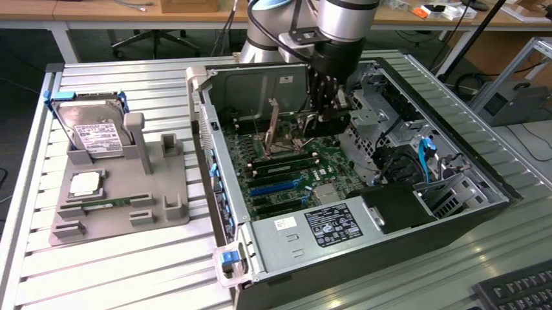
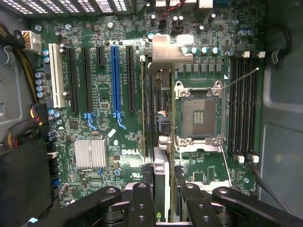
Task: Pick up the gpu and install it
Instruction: 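Insert the gpu into the slot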
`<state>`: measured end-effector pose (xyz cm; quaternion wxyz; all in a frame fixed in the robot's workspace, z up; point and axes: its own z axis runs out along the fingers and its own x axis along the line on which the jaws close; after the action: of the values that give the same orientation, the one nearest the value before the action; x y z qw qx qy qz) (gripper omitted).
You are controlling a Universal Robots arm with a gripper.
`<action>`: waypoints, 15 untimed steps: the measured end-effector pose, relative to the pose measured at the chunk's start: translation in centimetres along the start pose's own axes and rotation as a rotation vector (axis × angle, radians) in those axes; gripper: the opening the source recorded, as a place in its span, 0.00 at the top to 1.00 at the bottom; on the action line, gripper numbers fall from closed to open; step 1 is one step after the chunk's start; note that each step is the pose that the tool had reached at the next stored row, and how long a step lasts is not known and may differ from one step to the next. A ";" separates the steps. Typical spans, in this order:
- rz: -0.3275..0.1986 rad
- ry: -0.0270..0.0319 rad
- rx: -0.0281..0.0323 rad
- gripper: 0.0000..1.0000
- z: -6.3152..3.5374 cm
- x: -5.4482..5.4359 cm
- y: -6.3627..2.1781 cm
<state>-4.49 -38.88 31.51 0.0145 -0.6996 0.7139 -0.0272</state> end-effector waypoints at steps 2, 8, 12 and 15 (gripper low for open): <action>0.000 0.0000 0.0000 0.73 0.07 0.0 0.01; 0.000 -0.0001 0.0000 0.73 0.27 0.0 0.02; 0.000 -0.0001 0.0000 0.73 0.43 0.0 0.03; 0.000 -0.0001 0.0001 0.73 0.58 0.0 0.05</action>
<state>-4.50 -38.93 30.93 0.0145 -0.6996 0.7139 -0.0272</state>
